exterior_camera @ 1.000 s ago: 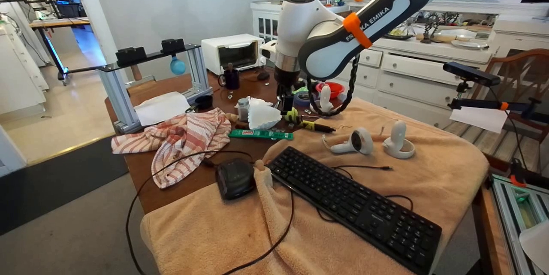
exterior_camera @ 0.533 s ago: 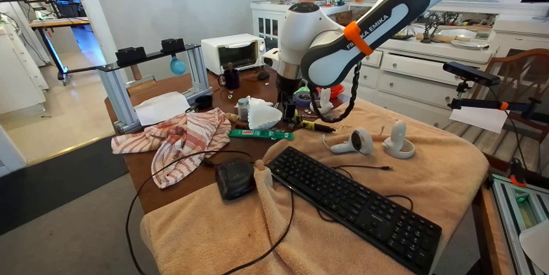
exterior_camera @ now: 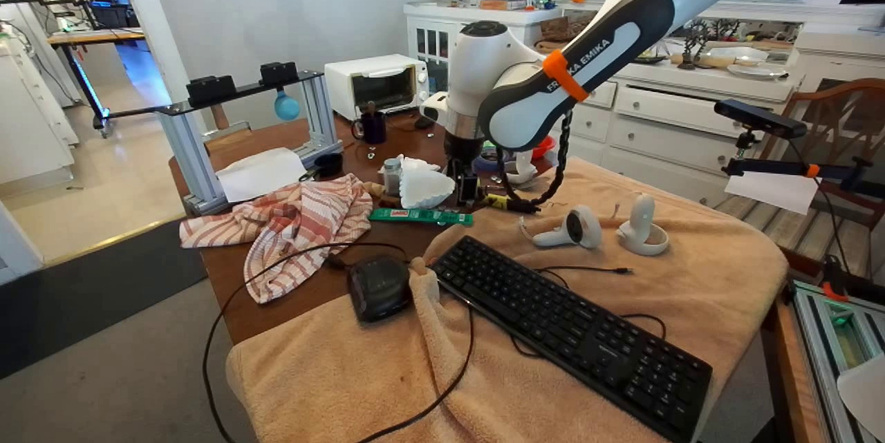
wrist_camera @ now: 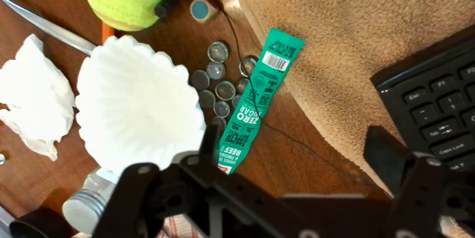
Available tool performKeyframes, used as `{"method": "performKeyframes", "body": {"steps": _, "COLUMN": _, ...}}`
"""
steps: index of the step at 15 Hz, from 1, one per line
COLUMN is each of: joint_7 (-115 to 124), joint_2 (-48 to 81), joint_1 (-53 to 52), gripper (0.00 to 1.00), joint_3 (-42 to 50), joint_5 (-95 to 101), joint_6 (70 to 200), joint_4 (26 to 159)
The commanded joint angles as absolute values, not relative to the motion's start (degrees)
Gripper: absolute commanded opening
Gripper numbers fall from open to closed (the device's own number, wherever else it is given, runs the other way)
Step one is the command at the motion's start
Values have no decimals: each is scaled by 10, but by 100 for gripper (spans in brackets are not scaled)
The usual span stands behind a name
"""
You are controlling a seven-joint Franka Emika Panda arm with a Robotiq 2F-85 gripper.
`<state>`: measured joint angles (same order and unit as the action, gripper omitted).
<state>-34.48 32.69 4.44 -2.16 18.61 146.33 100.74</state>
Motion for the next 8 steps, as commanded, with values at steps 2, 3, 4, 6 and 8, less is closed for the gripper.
{"method": "performKeyframes", "body": {"steps": 2, "joint_7": -416, "joint_2": 424, "joint_1": 67, "gripper": 100, "joint_3": -45, "joint_5": 156, "joint_6": 1441, "joint_4": 901}}
{"method": "performKeyframes", "body": {"steps": 3, "joint_7": -426, "joint_2": 440, "joint_1": 71, "gripper": 100, "joint_3": -48, "joint_5": 150, "joint_6": 1439, "joint_4": 884}}
{"method": "performKeyframes", "body": {"steps": 4, "joint_7": -434, "joint_2": 454, "joint_1": 74, "gripper": 100, "joint_3": -49, "joint_5": 145, "joint_6": 1434, "joint_4": 867}}
{"method": "performKeyframes", "body": {"steps": 6, "joint_7": -445, "joint_2": 475, "joint_1": 76, "gripper": 74, "joint_3": -50, "joint_5": 139, "joint_6": 1428, "joint_4": 840}}
{"method": "performKeyframes", "body": {"steps": 8, "joint_7": -453, "joint_2": 493, "joint_1": 80, "gripper": 58, "joint_3": -52, "joint_5": 133, "joint_6": 1425, "joint_4": 818}}
